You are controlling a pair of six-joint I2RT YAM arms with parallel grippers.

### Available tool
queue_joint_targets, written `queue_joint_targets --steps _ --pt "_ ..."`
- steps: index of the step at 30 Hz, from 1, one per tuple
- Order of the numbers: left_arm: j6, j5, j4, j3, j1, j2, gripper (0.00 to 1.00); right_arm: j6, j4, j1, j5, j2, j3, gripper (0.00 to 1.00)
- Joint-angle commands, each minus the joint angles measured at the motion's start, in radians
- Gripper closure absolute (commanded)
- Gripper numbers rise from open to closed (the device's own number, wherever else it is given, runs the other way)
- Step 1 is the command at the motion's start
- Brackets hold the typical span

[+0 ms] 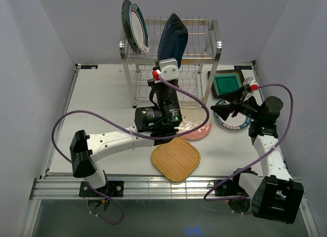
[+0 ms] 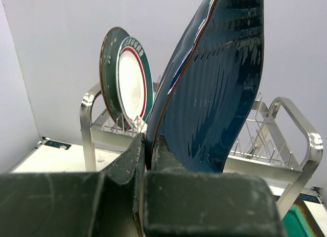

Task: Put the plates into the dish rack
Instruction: Insert the plate into the dish rack.

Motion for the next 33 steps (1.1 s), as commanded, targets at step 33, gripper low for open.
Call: queue_joint_targets --steps 33 --pt "-0.124 0.135 -0.507 0.780 0.363 0.307 1.00 -0.014 0.223 -0.003 0.081 0.069 -0.109 0.10"
